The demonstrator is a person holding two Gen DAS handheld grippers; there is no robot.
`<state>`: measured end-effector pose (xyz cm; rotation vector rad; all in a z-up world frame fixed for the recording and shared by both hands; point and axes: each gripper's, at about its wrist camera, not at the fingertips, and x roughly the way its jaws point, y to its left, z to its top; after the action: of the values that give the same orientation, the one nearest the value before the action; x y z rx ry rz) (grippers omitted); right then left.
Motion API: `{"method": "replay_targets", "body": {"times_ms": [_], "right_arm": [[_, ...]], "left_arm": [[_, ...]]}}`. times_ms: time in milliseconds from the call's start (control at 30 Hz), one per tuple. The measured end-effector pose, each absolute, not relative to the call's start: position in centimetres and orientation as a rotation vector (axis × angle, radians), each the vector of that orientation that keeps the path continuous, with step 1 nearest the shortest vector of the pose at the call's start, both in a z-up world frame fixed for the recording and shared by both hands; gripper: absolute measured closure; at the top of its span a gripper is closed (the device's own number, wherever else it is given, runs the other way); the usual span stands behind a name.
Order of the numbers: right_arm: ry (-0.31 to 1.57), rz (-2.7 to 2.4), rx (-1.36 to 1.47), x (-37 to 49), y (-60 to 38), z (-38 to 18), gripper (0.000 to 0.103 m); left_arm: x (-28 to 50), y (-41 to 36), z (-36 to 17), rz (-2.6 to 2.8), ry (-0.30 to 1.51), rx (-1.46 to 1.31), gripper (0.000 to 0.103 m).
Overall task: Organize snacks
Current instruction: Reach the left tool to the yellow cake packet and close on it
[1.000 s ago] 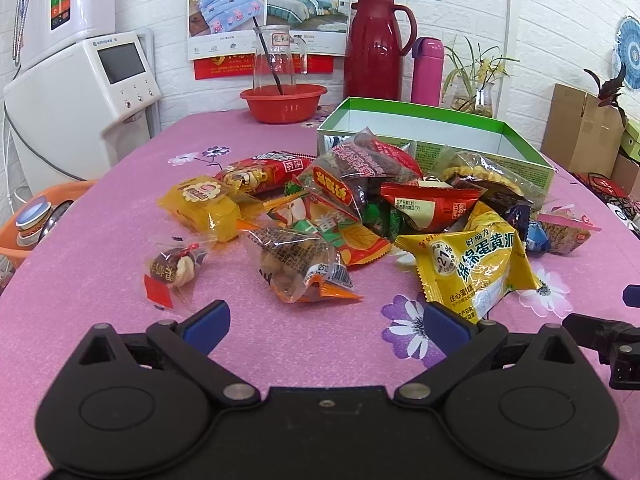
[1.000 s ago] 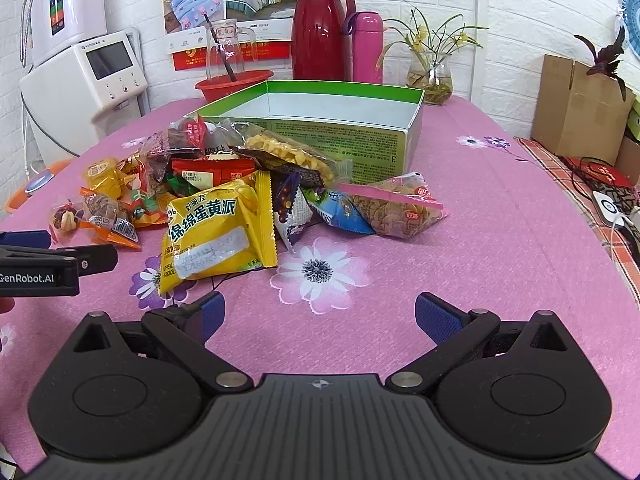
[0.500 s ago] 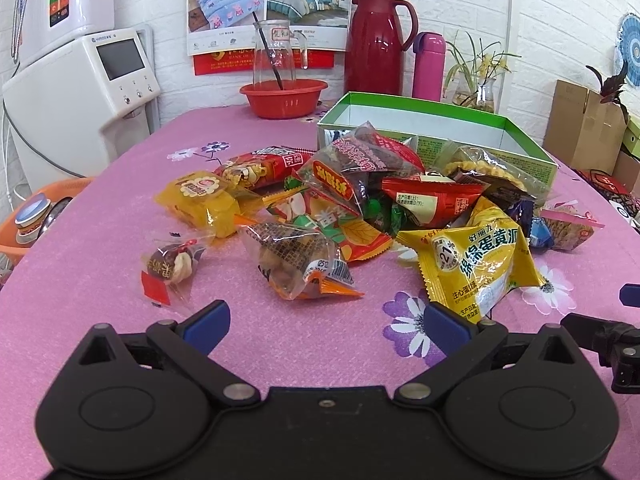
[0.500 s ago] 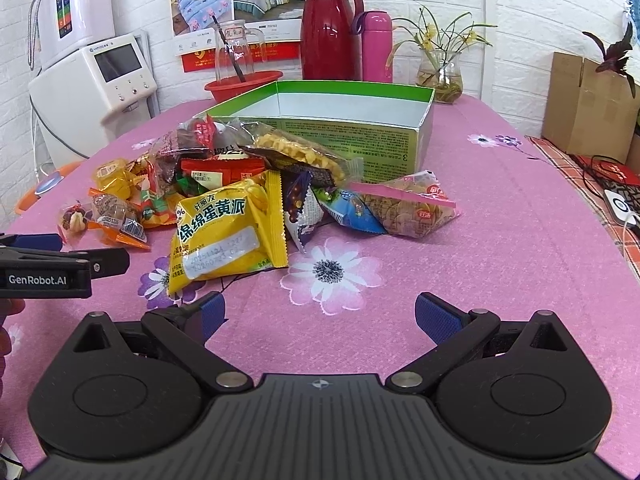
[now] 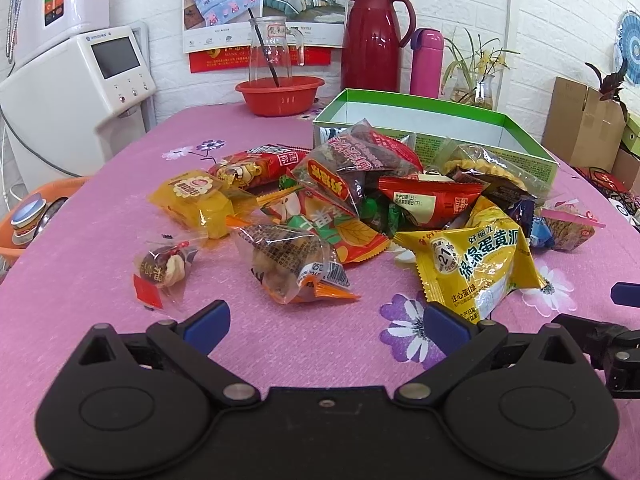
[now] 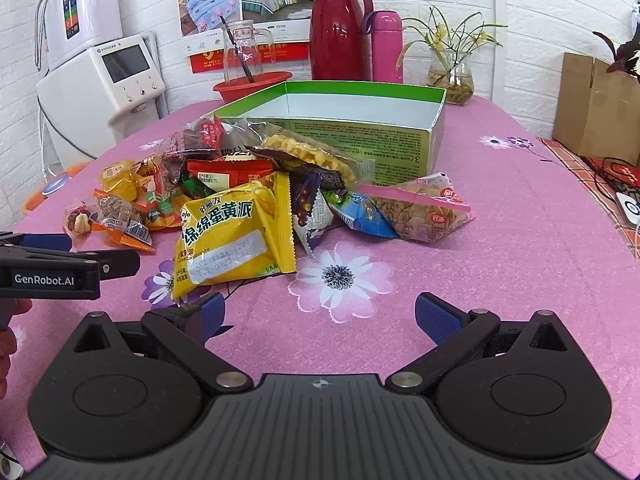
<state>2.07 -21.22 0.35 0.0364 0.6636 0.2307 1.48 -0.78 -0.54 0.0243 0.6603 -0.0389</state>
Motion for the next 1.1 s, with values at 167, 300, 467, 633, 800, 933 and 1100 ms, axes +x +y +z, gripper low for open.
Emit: {"method": "replay_targets", "body": {"times_ms": [167,300,467,633,800,933,1100], "right_arm": [[0.668,0.232,0.034,2.4,-21.2,0.2,0.000],[0.669,0.233,0.035,2.6,-21.2,0.0,0.000],[0.667,0.239,0.038,2.8,-21.3,-0.1,0.000],[0.517,0.327,0.058,2.2,-21.7,0.3,0.000],[0.534,0.470,-0.003,3.7,-21.3,0.7,0.000],[0.599,0.500,-0.087,5.3,-20.3,0.1,0.000],[0.623,0.560,-0.073,6.1,-20.2,-0.1,0.000]], "left_arm": [[1.9,-0.8,-0.7,-0.037,0.666,0.023,0.000],[2.0,-1.0,-0.7,-0.044,0.666,0.030,0.000],[2.3,-1.1,-0.7,-0.050,0.664,0.032,0.000],[2.4,-0.5,-0.4,-0.108,0.652,-0.015,0.000],[2.3,0.0,0.4,-0.244,0.641,-0.112,0.000],[2.6,-0.9,0.8,-0.333,0.634,-0.129,0.005],[4.3,-1.6,0.6,-0.421,0.702,-0.166,0.060]]}}
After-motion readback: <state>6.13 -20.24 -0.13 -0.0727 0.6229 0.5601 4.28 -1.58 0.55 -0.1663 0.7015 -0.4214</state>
